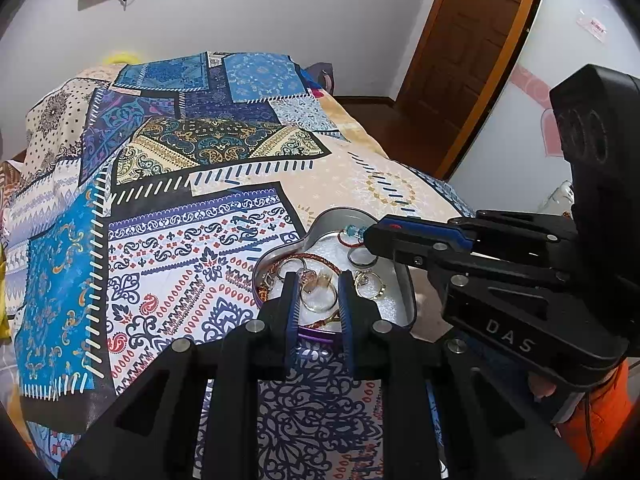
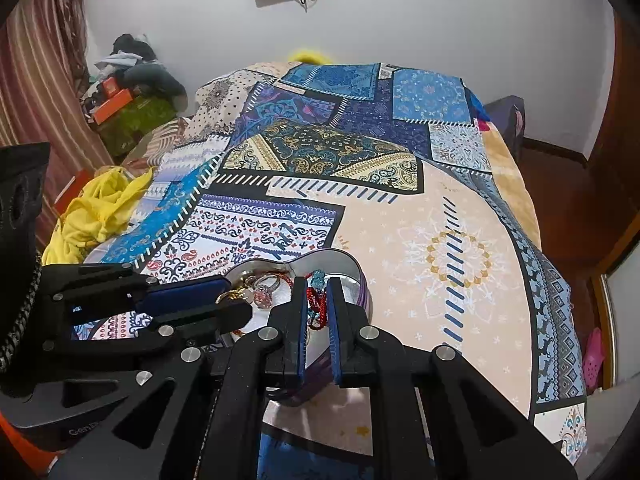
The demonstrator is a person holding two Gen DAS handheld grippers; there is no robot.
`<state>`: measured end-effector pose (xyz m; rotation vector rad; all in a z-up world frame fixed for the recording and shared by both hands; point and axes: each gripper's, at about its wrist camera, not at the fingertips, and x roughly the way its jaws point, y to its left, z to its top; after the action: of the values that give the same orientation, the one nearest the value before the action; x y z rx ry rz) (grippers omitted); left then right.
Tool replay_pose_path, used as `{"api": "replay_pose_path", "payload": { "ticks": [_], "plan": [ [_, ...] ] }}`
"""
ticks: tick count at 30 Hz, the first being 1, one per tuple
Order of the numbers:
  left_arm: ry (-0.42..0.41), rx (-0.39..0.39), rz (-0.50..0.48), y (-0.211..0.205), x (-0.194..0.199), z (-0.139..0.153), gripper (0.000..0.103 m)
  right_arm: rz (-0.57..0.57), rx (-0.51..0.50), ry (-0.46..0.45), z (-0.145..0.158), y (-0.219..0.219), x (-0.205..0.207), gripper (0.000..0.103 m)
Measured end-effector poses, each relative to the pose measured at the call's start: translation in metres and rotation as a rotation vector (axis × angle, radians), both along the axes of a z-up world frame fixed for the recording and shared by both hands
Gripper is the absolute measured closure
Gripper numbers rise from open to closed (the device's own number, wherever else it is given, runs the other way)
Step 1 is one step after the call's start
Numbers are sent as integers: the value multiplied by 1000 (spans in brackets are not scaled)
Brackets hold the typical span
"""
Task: Organize jewelry
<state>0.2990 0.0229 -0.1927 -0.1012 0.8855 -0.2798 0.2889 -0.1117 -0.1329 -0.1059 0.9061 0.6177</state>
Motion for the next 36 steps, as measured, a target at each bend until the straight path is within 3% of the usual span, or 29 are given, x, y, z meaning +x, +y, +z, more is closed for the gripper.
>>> {"api": "replay_pose_path", "payload": {
  "ticks": [5, 10, 13, 16, 24, 27, 30, 33, 35, 36],
  "plan": [
    [-15, 4, 8, 1, -4, 5, 85, -4, -2, 11, 4, -3, -1, 90],
    [-40, 0, 45, 9, -18, 17, 84, -25, -1, -59, 26, -12, -14, 79],
    [-74, 3, 71, 13, -28, 34, 76, -41, 30, -101, 47, -21, -25, 79],
    [-152, 18, 108, 16, -48, 64, 69, -67, 66, -164, 74, -31, -40, 79],
    [-397, 41, 174, 12, -112, 152, 67, -115, 205, -389, 154, -58, -106, 79],
    [-519, 45, 193, 5, -148, 184, 58, -129, 254, -480, 178, -66, -137, 79],
    [-611, 55, 208, -1, -178, 204, 56, -151, 278, -572, 196, -72, -169, 79],
    [-682, 59, 227, -6, -205, 217, 47, -173, 279, -646, 204, -73, -192, 79],
    [-717, 62, 244, -8, -222, 221, 42, -192, 268, -692, 207, -72, -206, 74],
    [-729, 66, 249, -9, -229, 222, 41, -199, 266, -705, 207, -71, -208, 66]
  ]
}}
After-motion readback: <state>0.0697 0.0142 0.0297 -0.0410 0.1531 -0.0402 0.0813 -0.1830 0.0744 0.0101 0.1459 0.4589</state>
